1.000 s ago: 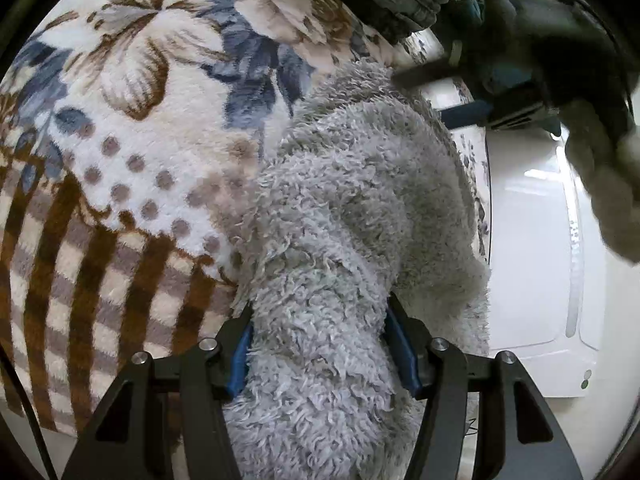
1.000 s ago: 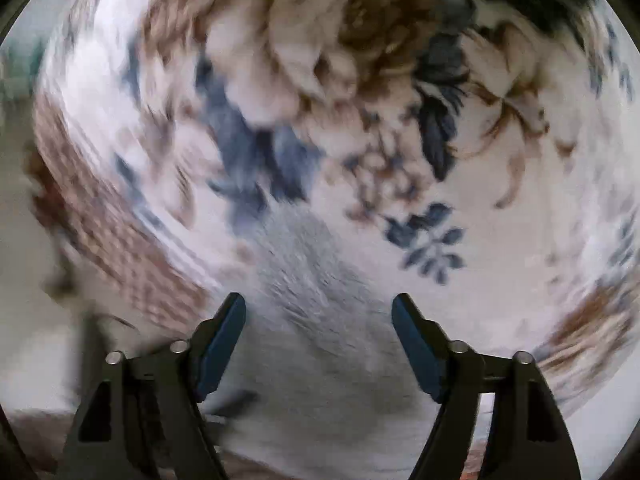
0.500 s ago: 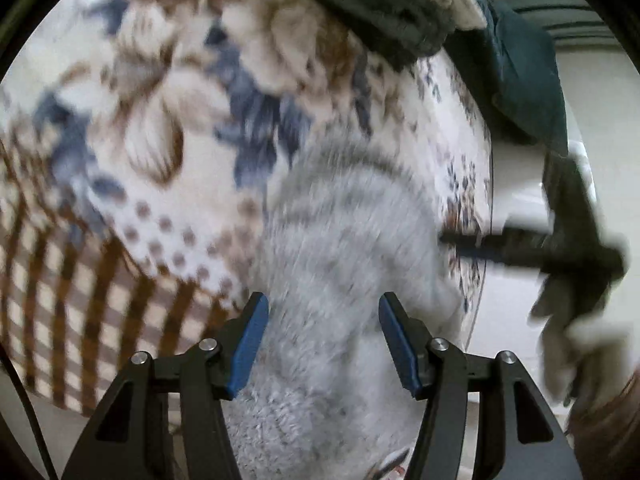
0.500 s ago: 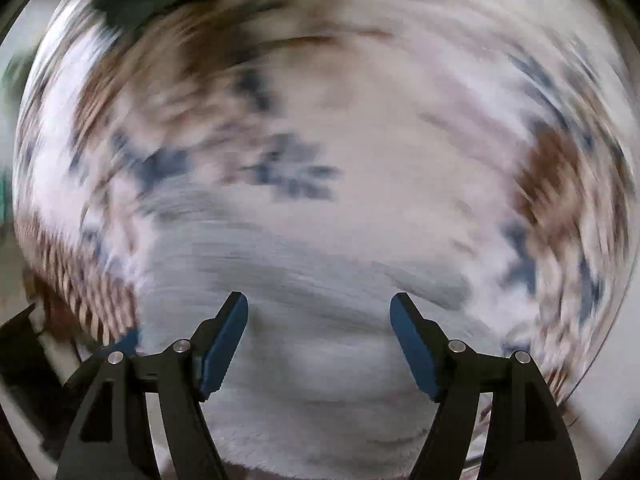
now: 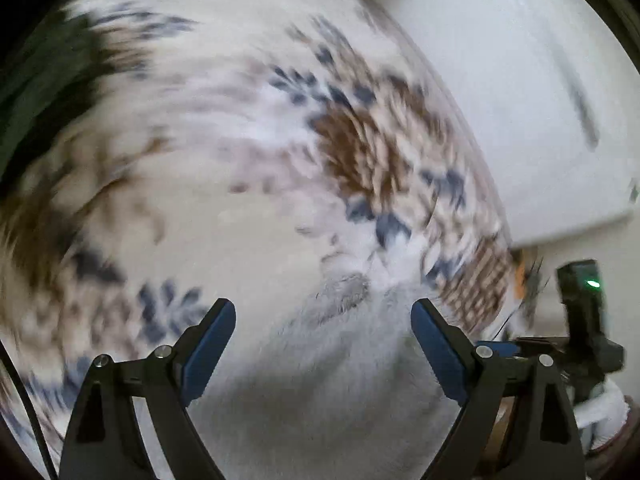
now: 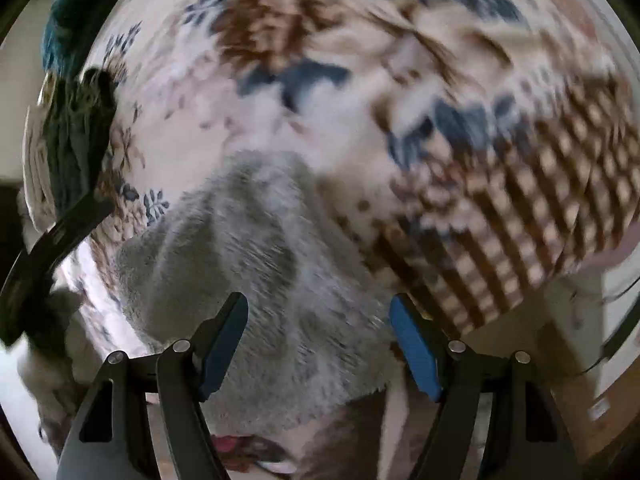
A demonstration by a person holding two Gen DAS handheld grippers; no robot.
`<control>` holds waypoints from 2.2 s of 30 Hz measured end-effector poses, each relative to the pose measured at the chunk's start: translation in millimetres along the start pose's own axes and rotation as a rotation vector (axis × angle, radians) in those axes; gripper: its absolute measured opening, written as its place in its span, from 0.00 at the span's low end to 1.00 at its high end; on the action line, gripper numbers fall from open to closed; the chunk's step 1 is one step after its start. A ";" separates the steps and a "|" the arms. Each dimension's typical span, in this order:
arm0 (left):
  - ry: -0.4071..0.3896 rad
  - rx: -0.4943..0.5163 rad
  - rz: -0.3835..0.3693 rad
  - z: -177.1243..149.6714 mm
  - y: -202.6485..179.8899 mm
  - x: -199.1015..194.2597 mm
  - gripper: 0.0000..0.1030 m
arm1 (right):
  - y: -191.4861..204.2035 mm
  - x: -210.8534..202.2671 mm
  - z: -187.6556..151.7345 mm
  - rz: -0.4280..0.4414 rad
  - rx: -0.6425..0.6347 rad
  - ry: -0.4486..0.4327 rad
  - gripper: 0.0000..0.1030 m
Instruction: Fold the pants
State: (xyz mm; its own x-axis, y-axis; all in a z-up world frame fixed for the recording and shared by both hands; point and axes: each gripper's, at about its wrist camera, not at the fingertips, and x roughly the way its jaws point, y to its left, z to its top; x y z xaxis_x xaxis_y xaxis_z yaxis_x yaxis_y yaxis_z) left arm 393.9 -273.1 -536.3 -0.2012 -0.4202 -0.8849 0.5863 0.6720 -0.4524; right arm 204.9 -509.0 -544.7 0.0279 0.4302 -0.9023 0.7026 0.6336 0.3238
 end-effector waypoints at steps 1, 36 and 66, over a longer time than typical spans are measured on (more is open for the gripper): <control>0.079 0.040 0.022 6.0 -4.5 20.1 0.87 | -10.0 7.1 -5.0 0.035 0.019 0.021 0.74; 0.218 0.182 0.142 -23.3 -18.3 70.8 0.12 | -54.1 39.6 -116.8 0.214 0.203 -0.038 0.08; -0.326 -0.601 -0.097 -186.8 37.7 -59.6 1.00 | -60.7 125.9 -89.6 0.411 -0.023 0.056 1.00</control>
State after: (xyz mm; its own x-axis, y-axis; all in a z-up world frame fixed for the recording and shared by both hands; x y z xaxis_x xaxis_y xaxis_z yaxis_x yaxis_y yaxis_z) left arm 281.3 -108.9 -521.4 0.0703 -0.5942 -0.8012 0.0218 0.8039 -0.5943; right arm 102.0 -435.7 -652.4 0.2640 0.6843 -0.6798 0.6249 0.4155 0.6610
